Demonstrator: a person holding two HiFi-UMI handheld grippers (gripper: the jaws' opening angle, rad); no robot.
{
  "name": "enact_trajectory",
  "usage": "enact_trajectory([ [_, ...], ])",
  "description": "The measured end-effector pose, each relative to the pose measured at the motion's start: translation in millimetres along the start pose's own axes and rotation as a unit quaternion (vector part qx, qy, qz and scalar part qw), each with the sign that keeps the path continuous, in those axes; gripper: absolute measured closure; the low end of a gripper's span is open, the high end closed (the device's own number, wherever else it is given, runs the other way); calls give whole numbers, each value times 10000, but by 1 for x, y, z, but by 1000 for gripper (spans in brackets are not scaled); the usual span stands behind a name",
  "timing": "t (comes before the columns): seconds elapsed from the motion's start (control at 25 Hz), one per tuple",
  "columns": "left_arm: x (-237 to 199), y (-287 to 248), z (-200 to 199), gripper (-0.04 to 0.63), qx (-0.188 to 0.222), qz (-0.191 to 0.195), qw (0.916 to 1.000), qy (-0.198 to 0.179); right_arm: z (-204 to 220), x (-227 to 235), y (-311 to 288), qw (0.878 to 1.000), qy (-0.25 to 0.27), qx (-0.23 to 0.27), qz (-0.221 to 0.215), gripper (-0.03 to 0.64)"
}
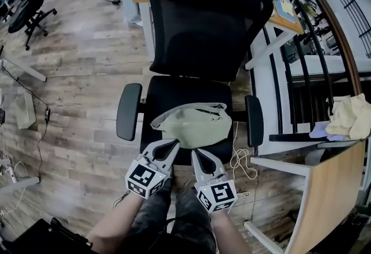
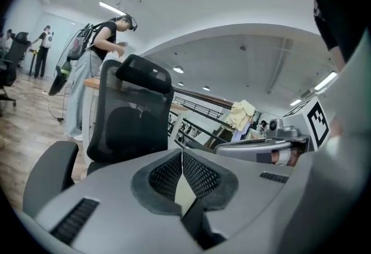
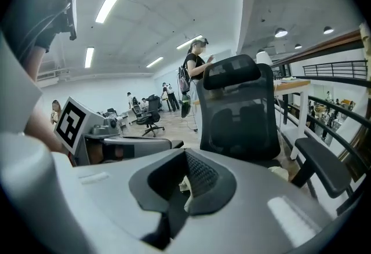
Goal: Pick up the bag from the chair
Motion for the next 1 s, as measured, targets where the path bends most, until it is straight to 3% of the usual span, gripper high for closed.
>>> enact_trajectory([
  [0.28, -22, 4, 43, 592, -152, -652, 9950, 738, 19, 10, -34, 9984, -83, -409, -376, 609],
  [0.4, -24, -4, 63, 553, -269, -974, 9890, 1085, 27, 23, -43, 9964, -102, -636, -554, 609],
  [0.64, -25, -35, 103, 443, -408, -1303, 9702, 2001, 35, 56, -64, 9913, 4, -979, -878, 609],
  [0.8, -27, -56, 127, 351, -327, -1341, 9502, 2793, 39, 73, -73, 9887, 91, -1116, -999, 609],
  [0.88, -28, -64, 136, 328, -234, -1379, 9402, 3106, 40, 82, -75, 9877, 93, -1180, -1025, 609],
  [1.0, -31, -72, 142, 319, -104, -1417, 9322, 3328, 43, 93, -76, 9873, 78, -1210, -1028, 609],
])
Point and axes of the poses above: the fingertips, and each gripper's own axes: y backward along the fingers, x to its right, z out of its underside, the point moved 9 cm from there along y, backward along the fingers, and after that the axes turned 11 degrees about -y, right-handed, at the moved point
